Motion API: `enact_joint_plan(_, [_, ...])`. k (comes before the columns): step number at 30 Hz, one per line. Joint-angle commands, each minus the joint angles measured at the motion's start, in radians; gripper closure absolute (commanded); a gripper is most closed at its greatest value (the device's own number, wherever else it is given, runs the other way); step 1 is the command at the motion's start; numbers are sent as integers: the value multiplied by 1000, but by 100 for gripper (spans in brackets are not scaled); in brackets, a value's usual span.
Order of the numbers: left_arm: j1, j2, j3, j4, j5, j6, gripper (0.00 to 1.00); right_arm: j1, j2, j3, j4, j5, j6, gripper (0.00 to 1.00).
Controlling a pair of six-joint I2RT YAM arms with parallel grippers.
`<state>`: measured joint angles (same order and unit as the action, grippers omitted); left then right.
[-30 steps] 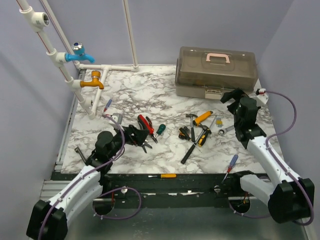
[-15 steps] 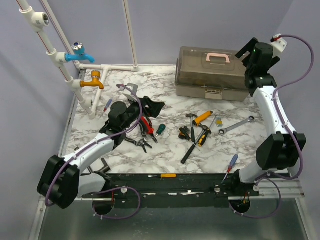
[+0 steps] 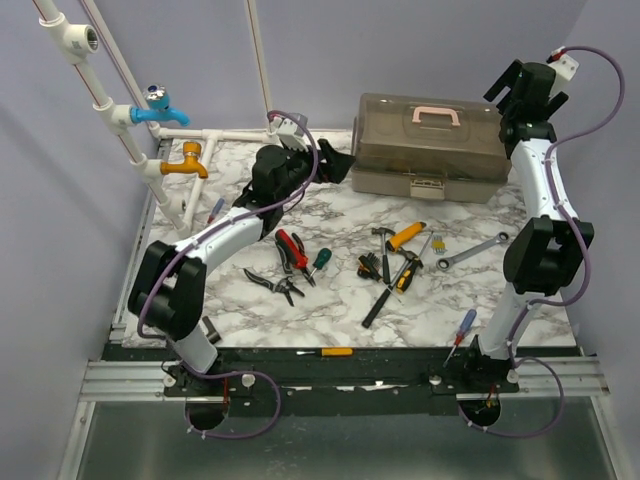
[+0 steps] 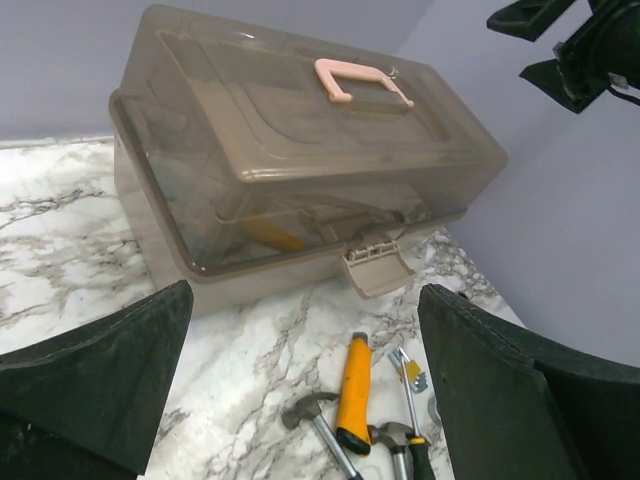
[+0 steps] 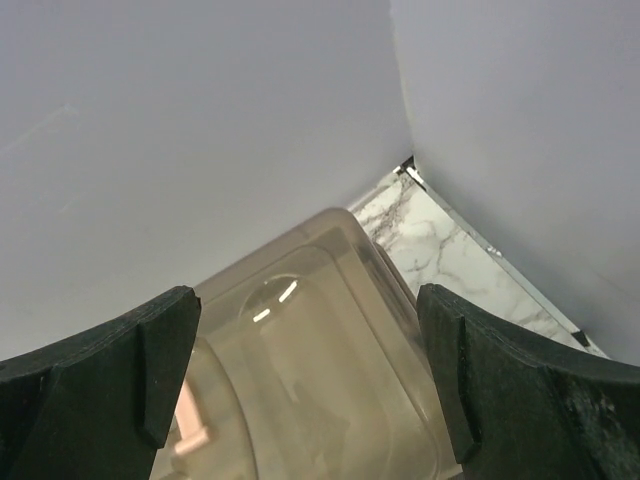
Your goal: Pack the tool kit
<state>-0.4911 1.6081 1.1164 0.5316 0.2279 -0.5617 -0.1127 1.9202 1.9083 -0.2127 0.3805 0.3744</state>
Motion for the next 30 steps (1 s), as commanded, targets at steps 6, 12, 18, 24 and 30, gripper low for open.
enact_joint_plan(6, [26,330,442,-162,44,-17,2,-53,-119,-305,181,-35,31,0])
enact_joint_plan(12, [40,496,710,-300,40,-22,2,-152,-66,-367,244,-238,135,1])
enact_joint_plan(18, [58,624,884,-344,87,-56,1,-173,-19,-385,243,-426,192,2])
enact_joint_plan(24, [105,773,1043,-303,173,-145,2,-171,-115,-599,332,-613,285,5])
enact_joint_plan(30, [123,915,1196,-210,244,-213,4,-155,-268,-830,346,-604,347,8])
